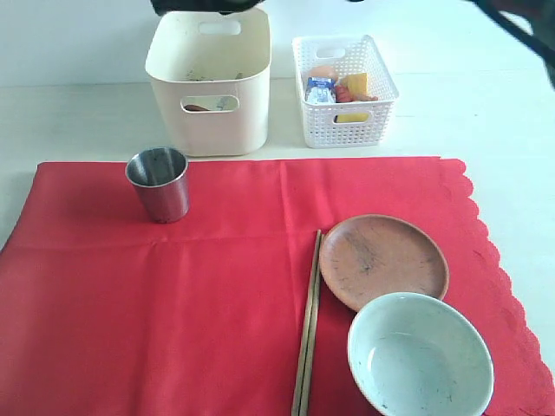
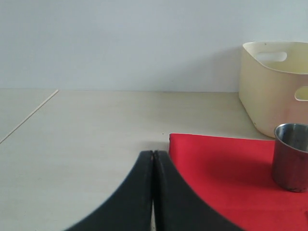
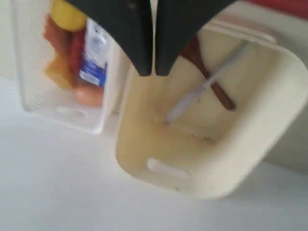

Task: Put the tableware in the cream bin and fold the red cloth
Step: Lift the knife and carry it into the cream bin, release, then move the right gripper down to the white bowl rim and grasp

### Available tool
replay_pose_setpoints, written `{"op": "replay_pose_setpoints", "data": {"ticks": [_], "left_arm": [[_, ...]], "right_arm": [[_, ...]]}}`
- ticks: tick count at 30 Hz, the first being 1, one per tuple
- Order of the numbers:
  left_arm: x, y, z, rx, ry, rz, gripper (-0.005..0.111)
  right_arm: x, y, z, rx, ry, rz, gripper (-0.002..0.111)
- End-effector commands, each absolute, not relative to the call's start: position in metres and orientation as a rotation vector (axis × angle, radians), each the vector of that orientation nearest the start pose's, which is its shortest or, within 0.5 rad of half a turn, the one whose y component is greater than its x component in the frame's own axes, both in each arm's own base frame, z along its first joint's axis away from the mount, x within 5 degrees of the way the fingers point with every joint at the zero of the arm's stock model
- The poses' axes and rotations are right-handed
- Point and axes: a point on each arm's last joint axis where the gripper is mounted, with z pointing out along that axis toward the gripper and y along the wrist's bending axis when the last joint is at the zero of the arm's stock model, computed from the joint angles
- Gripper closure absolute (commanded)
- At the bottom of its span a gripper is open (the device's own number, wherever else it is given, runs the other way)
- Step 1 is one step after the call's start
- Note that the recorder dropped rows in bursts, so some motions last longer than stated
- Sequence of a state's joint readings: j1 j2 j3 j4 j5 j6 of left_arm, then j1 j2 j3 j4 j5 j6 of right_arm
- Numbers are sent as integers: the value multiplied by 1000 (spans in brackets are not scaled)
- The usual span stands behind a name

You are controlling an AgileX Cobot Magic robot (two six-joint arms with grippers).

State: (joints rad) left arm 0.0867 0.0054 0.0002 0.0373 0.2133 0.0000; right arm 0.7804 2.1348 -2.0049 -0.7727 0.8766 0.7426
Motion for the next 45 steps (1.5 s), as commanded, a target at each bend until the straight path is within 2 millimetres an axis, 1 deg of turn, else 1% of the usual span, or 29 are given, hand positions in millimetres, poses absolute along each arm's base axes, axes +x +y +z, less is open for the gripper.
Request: {"op": "replay_pose_setpoints", "data": {"ticks": [1,4,6,8,10,16,17,18,21,25,27,29,33,36,37,39,42,45], "left_arm": [[56,5,194,-55,1694,93,107],[56,5,194,-55,1694,93,107],[56,5,194,-55,1694,93,107],[56,5,194,-55,1694,93,107],[56,5,194,-55,1694,93,107],[56,5,194,-55,1694,93,107],[56,5,194,-55,1694,93,107],[56,5,194,-55,1694,93,107],[56,5,194,-55,1694,93,107],[56,5,194,-55,1694,93,107],[56,5,194,-55,1694,93,107],[56,5,194,-55,1694,93,107],[56,5,194,-55,1694,93,107],[56,5,194,-55,1694,93,107],[56,5,194,-55,1694,93,107],[56,5,194,-55,1694,93,107],[56,5,194,-55,1694,93,107],[56,5,194,-55,1694,93,107]], "right_arm": [[361,294,310,-659,2331,-286,108],[348,288,313,-753,2429,-297,108],[341,284,316,-806,2441,-296,108],[334,276,320,-819,2447,-302,108],[324,267,320,-838,2462,-320,108],[293,237,310,-901,2490,-352,108],[287,231,305,-917,2505,-367,108],[283,227,303,-924,2508,-370,108],[274,210,291,-924,2568,-381,108],[266,187,267,-935,2730,-345,108],[262,175,254,-984,2828,-315,108],[258,165,243,-1101,2885,-283,108],[254,158,232,-1128,2919,-306,108],[246,160,224,-1202,2949,-236,108],[243,158,221,-1219,2963,-234,107],[238,154,212,-1239,2989,-260,102],[231,147,201,-1275,3016,-315,87],[228,148,193,-1303,2999,-255,71]]}}
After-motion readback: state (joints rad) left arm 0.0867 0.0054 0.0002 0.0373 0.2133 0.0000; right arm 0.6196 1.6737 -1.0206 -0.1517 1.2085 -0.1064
